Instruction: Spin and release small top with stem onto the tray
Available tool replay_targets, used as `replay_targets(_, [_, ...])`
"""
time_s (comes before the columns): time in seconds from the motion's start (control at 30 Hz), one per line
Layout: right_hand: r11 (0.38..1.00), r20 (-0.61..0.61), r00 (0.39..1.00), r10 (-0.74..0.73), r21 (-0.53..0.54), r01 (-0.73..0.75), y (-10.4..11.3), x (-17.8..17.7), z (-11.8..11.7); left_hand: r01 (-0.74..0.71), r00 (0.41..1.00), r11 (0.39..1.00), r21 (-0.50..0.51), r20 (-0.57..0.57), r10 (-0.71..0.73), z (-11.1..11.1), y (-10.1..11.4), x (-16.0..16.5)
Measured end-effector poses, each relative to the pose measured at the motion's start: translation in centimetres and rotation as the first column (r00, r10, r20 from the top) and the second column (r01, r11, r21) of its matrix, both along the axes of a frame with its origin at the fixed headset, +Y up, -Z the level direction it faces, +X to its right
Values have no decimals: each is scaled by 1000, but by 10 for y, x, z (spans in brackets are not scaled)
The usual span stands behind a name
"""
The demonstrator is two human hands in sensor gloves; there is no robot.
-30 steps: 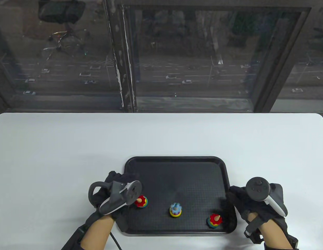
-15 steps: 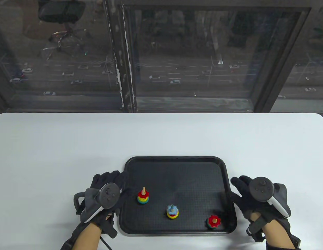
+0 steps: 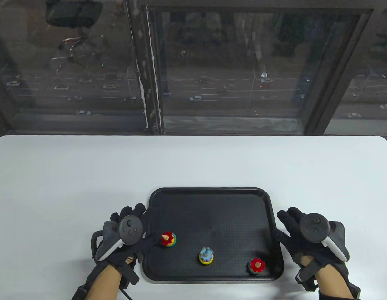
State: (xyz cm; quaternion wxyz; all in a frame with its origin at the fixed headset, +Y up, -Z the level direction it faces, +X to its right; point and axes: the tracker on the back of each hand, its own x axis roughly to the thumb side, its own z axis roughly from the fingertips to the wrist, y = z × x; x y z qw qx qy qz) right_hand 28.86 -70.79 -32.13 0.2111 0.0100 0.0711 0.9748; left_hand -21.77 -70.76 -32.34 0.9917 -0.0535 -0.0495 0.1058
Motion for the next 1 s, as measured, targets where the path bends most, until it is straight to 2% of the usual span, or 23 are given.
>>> replay_targets(0.3, [999,7,1000,-14,-46,14,-9,6,-3,-19,1000,1000,2,-8,19,0,2,-1])
replay_targets(0.6, [999,60,997,-40,-30,42,-9,20,-3,-37,999,999,11,34,36,-1,1,2])
replay_targets(1.0, [998,87,994,-61,-21,63,-9,21,-2,-107,992,994,-13,63,108,0,3,-1])
